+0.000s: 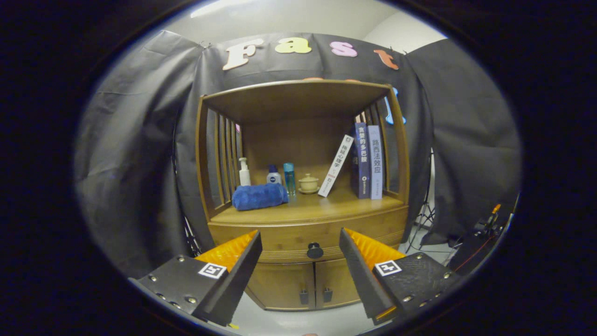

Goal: Pull open the drawer, take out the items inside it, and place them on the countertop above the cabinet.

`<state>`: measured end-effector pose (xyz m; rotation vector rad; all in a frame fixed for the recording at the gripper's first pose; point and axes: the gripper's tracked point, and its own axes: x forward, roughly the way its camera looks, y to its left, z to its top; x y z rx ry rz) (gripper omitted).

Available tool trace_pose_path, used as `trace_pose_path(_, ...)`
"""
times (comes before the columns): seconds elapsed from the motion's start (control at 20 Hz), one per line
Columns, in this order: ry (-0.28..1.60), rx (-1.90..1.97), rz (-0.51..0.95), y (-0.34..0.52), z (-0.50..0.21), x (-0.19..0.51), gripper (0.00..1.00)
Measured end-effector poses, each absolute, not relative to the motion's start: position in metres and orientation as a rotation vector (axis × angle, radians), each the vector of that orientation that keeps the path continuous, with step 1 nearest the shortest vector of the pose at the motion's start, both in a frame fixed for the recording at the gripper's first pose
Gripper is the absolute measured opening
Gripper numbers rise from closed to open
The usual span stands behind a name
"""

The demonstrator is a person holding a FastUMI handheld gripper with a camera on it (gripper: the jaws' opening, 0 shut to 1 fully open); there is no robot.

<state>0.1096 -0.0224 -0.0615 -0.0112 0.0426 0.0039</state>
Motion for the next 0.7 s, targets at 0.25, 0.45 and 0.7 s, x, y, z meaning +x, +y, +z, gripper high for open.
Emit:
trace_pose_path(0.25, 0.088, -0.037, 0.021, -0.037, -0.136, 0.158, 1.0)
trace_pose_path(0.45, 0.104, -0.081, 0.053, -0.032, -0.175, 0.189, 1.0)
trace_pose_path(0.7, 0.133, -0.114, 0.059, -0.034, -0.205, 0.208, 1.0)
